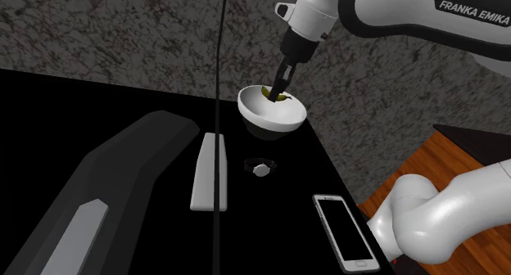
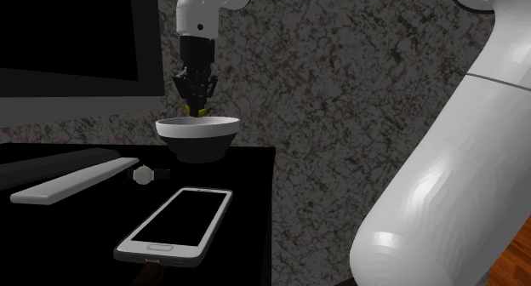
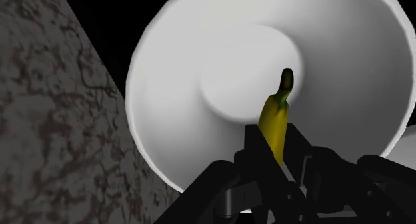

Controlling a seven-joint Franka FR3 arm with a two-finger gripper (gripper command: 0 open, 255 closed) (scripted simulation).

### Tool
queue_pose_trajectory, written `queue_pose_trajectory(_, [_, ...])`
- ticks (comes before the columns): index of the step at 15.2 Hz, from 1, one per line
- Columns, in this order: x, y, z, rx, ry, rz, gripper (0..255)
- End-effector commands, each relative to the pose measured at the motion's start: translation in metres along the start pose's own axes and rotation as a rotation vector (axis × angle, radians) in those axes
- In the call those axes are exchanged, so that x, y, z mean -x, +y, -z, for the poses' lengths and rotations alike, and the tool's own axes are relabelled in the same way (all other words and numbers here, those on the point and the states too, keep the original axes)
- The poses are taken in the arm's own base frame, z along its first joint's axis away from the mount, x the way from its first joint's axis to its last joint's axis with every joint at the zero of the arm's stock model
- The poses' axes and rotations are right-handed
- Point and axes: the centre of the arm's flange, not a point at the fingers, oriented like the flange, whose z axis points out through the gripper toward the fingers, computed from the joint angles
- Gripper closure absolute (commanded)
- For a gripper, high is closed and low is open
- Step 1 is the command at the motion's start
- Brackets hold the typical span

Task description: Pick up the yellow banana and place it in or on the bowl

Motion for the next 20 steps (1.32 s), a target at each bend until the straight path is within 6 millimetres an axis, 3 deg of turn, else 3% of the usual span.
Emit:
queue_pose_trajectory(1, [0.001, 0.000, -0.006, 0.000, 0.000, 0.000, 255])
queue_pose_trajectory(8, [0.001, 0.000, -0.006, 0.000, 0.000, 0.000, 255])
queue_pose_trajectory(9, [0.001, 0.000, -0.006, 0.000, 0.000, 0.000, 0])
queue_pose_trajectory(14, [0.001, 0.000, -0.006, 0.000, 0.000, 0.000, 0])
queue_pose_trajectory(18, [0.001, 0.000, 0.044, 0.000, 0.000, 0.000, 0])
queue_pose_trajectory(20, [0.001, 0.000, 0.044, 0.000, 0.000, 0.000, 0])
